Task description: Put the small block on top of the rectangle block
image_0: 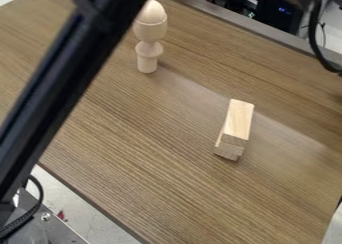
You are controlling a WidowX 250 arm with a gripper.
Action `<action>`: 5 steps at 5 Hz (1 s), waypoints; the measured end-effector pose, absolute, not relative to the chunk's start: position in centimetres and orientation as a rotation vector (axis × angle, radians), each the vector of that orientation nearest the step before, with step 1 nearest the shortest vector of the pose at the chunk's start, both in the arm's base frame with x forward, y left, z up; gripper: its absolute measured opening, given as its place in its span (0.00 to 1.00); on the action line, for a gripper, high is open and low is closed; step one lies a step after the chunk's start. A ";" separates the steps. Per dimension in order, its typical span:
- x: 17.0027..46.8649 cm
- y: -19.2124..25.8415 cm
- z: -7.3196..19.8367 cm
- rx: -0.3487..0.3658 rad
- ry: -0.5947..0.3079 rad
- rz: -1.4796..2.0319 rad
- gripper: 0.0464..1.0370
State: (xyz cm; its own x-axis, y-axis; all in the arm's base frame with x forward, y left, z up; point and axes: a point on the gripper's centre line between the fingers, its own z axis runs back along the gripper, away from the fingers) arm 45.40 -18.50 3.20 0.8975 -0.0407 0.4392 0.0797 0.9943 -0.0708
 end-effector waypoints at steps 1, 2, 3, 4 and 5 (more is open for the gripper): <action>43.8 -17.5 4.5 -0.115 -0.450 0.026 0.49; 42.4 -17.2 7.2 -0.127 -0.480 0.048 0.49; 39.8 -15.9 9.9 -0.092 -0.510 0.092 0.49; 37.0 -14.9 13.9 -0.100 -0.599 0.131 0.49; 33.7 -13.6 15.5 -0.060 -0.635 0.155 0.49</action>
State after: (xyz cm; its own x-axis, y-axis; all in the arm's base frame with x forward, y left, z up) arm 33.66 -13.62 15.46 0.7940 0.1624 0.5858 -0.1255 0.9867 -0.1034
